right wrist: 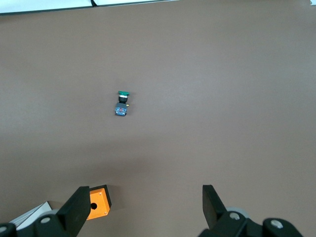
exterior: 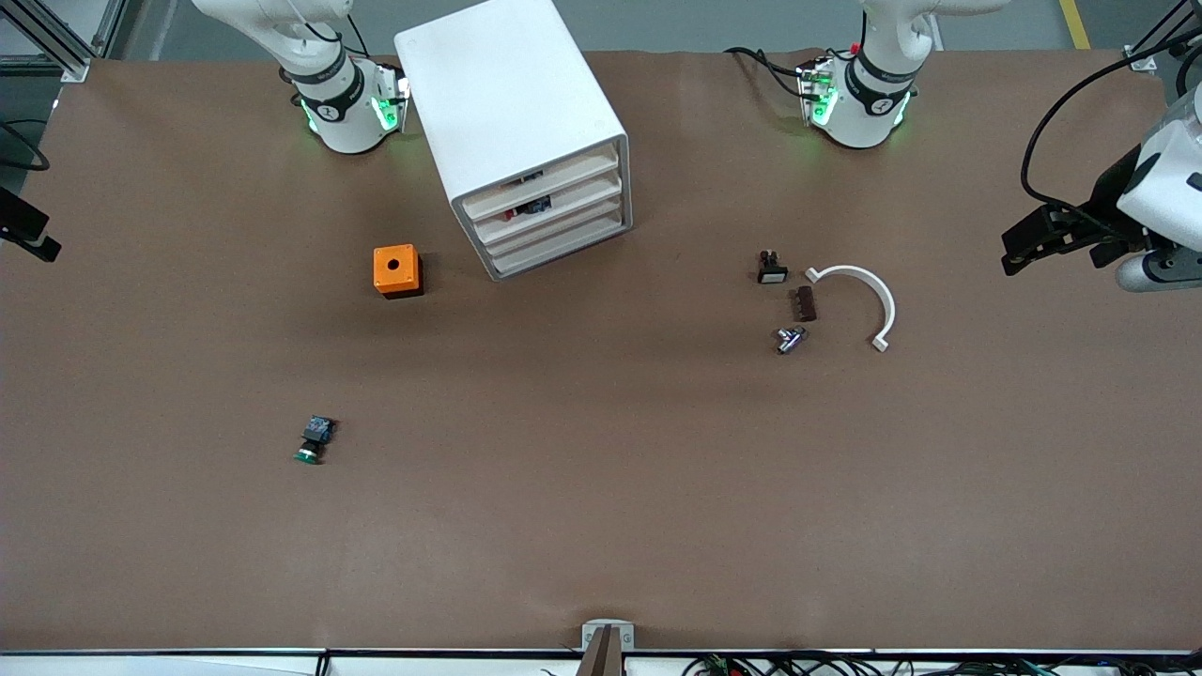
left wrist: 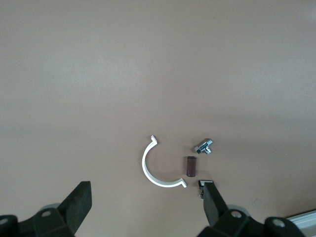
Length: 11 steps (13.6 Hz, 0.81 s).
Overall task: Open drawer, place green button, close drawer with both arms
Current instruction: 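Reach the left gripper to the drawer while the right gripper reaches the button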
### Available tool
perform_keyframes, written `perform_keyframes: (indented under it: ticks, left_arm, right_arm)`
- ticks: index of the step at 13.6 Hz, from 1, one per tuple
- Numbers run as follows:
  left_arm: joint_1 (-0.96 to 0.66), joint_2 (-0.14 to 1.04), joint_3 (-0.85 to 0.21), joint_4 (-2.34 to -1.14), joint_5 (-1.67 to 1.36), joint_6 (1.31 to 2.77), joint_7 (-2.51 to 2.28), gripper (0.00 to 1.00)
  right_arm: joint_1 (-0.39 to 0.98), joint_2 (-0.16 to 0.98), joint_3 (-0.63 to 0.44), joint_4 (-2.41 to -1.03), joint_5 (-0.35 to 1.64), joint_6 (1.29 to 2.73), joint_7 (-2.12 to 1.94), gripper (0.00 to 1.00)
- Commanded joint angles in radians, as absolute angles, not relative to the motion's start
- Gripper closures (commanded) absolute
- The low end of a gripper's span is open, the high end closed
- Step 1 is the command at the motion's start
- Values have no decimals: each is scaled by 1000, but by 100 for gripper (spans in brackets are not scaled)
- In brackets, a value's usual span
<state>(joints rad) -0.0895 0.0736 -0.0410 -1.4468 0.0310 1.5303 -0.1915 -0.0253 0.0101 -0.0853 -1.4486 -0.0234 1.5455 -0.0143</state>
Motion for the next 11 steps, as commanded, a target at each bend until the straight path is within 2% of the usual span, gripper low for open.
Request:
perform_keyframes:
  ticks: [1,11]
  left_arm:
    - [-86,80,-44,-1427,26,1511,-199,0]
    - [-90,98,-58,-1434,35,1508,-193,0]
  right_arm:
    - [-29,11,-81,-1436,-32,1536,-14,0]
    - [-29,11,-81,-1436,-32,1536,-14,0]
